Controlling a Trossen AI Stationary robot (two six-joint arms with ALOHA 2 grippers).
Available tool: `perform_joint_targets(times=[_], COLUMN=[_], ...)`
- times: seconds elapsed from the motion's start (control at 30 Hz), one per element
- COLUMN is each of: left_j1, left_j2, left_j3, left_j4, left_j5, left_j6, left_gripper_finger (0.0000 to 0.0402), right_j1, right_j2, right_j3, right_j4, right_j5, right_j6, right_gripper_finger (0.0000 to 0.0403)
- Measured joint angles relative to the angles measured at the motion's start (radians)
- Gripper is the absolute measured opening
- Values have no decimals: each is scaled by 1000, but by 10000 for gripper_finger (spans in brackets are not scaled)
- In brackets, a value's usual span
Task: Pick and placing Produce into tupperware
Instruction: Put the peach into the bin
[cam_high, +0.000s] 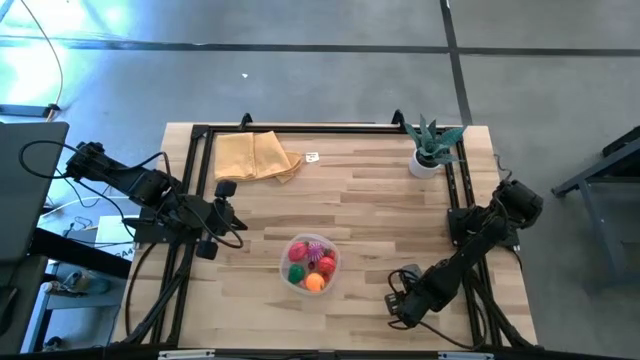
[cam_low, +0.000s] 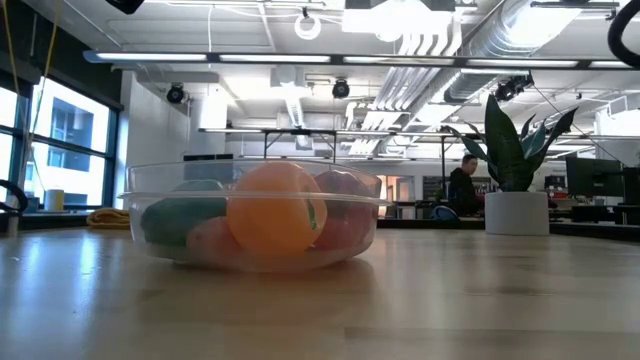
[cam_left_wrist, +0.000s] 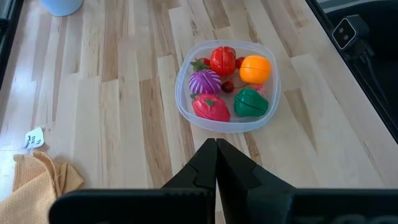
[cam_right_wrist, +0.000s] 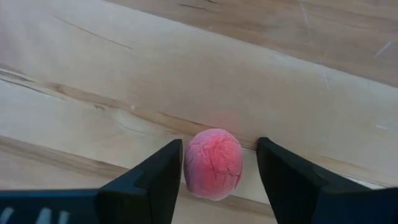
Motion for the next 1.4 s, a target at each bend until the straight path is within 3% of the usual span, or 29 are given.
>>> perform_joint_targets(times=[1.13, 1.4], left_j1=[0, 0], left_j2=[0, 0], left_j3=[0, 0], left_j4=[0, 0], left_j5=[0, 0], left_j6=[0, 0], left_gripper_finger=[1, 1], right_j1=[-21, -24], right_j2=[1, 5], right_j3=[19, 60], right_j4=[-27, -72], right_j5=[-28, 67], right_j6=[-42, -89], right_gripper_finger=[124, 123])
